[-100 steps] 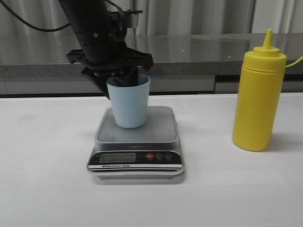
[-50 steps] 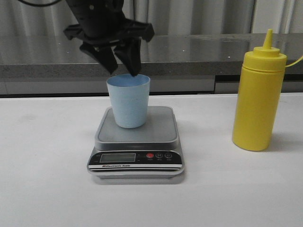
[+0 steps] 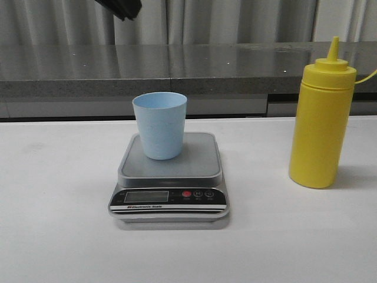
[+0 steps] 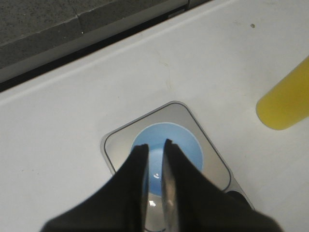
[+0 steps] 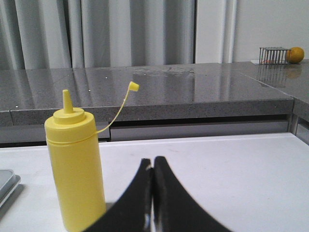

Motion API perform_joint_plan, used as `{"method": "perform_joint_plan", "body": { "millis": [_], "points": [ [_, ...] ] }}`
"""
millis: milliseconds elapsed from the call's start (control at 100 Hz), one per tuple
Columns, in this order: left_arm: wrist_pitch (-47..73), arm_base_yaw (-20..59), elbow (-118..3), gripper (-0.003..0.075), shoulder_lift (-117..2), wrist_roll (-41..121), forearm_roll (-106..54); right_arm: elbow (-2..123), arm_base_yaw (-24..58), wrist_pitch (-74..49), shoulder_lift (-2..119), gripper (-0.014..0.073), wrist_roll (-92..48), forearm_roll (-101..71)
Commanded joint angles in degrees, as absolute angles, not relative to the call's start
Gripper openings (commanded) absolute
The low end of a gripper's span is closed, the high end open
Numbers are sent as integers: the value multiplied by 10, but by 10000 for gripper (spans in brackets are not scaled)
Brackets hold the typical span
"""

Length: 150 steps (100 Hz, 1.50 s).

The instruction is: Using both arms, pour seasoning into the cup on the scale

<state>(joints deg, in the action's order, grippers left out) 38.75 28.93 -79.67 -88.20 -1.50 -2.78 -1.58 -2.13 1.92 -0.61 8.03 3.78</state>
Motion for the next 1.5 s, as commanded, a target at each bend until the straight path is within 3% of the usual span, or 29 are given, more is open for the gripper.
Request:
{"method": "perform_joint_plan", "body": {
  "millis": [0,870,1220,1490],
  "points": [
    [334,275,-778,-20,-823,-21,-33,-6,-25,63,-19,-69,77,42],
    [270,44,-407,-20,-341,-31,-29,-6,-25,89,-19,-69,77,42],
    [259,37,-298,-20,-194,-31,-26,24,-25,28,-13,-69,97,42],
    [253,37,-274,-20,-158,-31,-4,102,-23,-43,55,-69,116,42]
  ]
}}
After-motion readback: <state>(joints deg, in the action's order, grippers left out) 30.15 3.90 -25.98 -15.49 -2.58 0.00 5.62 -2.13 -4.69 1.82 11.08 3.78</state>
